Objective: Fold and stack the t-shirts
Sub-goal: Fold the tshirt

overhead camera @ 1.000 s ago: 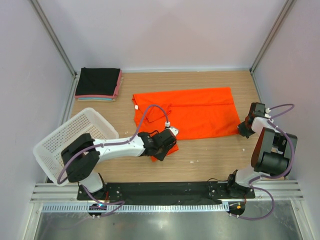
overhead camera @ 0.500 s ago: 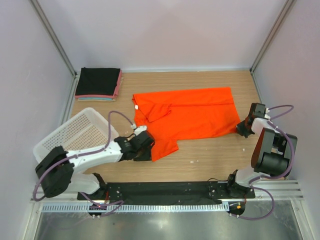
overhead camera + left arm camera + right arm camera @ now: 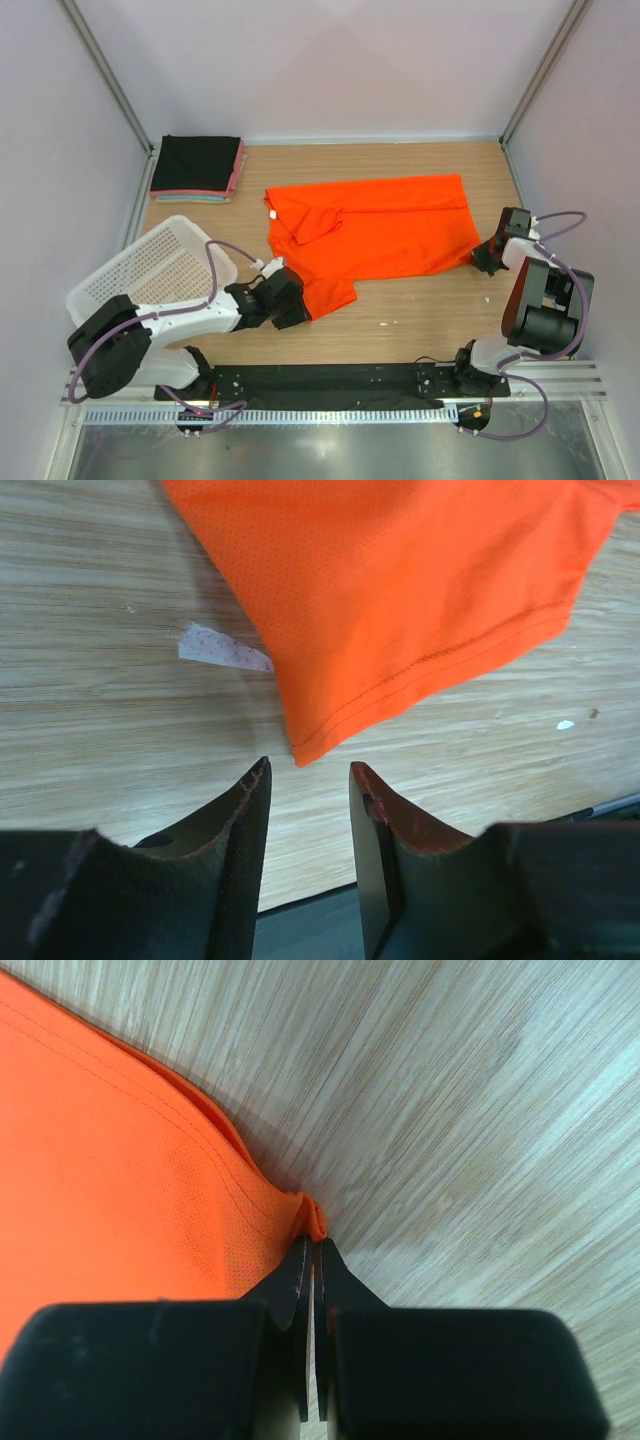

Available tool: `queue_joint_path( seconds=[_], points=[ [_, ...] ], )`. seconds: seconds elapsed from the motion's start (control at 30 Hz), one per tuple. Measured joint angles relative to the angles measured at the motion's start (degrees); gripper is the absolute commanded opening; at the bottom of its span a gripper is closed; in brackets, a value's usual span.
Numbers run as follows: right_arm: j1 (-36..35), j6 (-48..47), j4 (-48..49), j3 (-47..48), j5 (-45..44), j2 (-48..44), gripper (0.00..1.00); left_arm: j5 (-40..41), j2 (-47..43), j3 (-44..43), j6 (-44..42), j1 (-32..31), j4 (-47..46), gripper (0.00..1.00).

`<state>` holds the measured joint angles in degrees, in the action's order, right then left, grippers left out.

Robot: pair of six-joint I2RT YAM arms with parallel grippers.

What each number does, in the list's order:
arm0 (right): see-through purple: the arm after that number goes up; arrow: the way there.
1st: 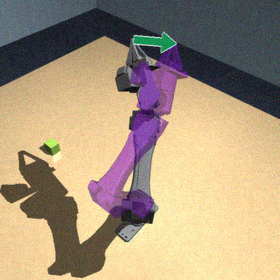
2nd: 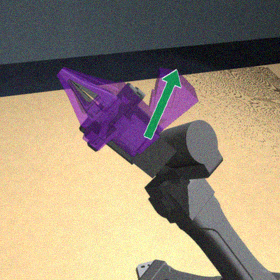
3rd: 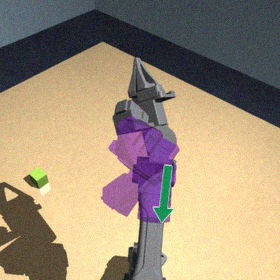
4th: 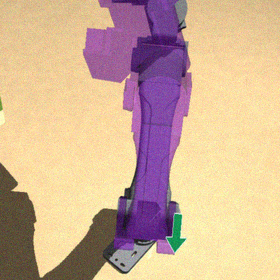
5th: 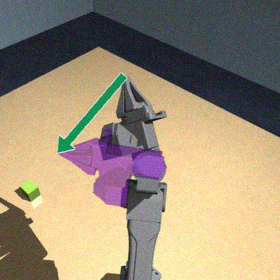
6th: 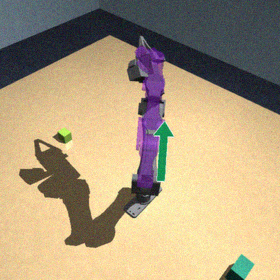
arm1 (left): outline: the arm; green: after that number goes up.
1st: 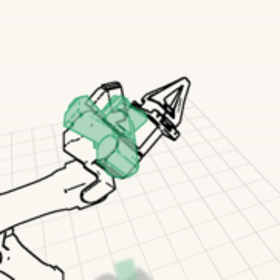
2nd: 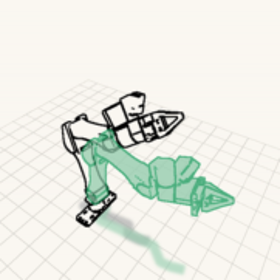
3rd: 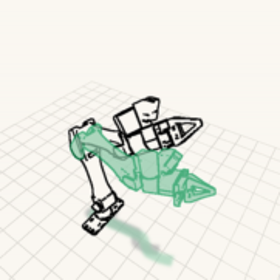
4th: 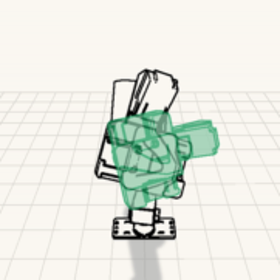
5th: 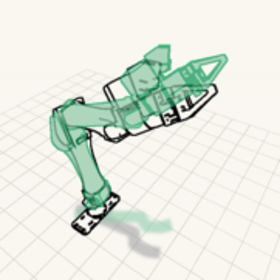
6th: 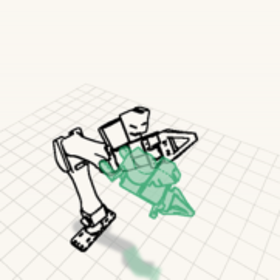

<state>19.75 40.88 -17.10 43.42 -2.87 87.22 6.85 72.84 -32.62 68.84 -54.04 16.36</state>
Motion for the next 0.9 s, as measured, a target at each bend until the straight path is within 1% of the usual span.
queue_joint_path(
  seconds=[0.13, 0.3, 0.33, 0.37, 0.43, 0.47, 0.5, 0.53, 0.7, 0.9],
  points=[
    [0.00, 0.02, 0.20, -0.28, 0.02, -0.24, 0.01, -0.39, 2.47, 0.22, 1.73, 0.00, -0.44, 0.37],
    [0.00, 0.02, 0.24, -0.33, 0.04, -0.26, 0.01, -0.48, 3.10, 0.22, 3.50, -0.13, -1.70, 0.35],
    [0.00, 0.00, 0.24, -0.35, 0.07, -0.31, 0.01, -0.46, 3.21, 0.24, 3.91, -0.22, -1.95, 0.32],
    [0.00, 0.02, 0.28, -0.37, 0.07, -0.33, 0.01, -0.44, 3.30, 0.24, 4.24, -0.31, -2.05, 0.26],
    [0.00, 0.02, 0.44, -0.55, 0.09, -0.44, 0.01, -0.28, 3.41, 0.42, 4.55, -0.37, -2.25, 0.20],
    [0.00, 0.02, 0.48, -0.61, 0.09, -0.50, 0.01, -0.17, 3.41, 0.57, 4.57, -0.39, -2.32, 0.13],
    [0.00, 0.02, 0.48, -0.66, 0.09, -0.59, 0.01, 0.00, 3.39, 0.74, 4.79, -0.46, -2.36, 0.09],
    [0.00, 0.04, 0.39, -0.68, 0.07, -0.61, 0.01, 0.20, 3.39, 0.96, 4.68, -0.48, -2.29, 0.00],
    [0.00, 0.37, -0.28, -0.57, 0.00, -0.63, 0.01, 1.49, 1.81, 0.33, 4.35, -0.61, 0.44, 0.00],
    [-0.02, 0.44, -1.77, -0.48, -0.11, -1.07, 0.01, 3.82, 0.35, -5.66, 2.80, -0.13, 4.57, 0.00]
  ],
)
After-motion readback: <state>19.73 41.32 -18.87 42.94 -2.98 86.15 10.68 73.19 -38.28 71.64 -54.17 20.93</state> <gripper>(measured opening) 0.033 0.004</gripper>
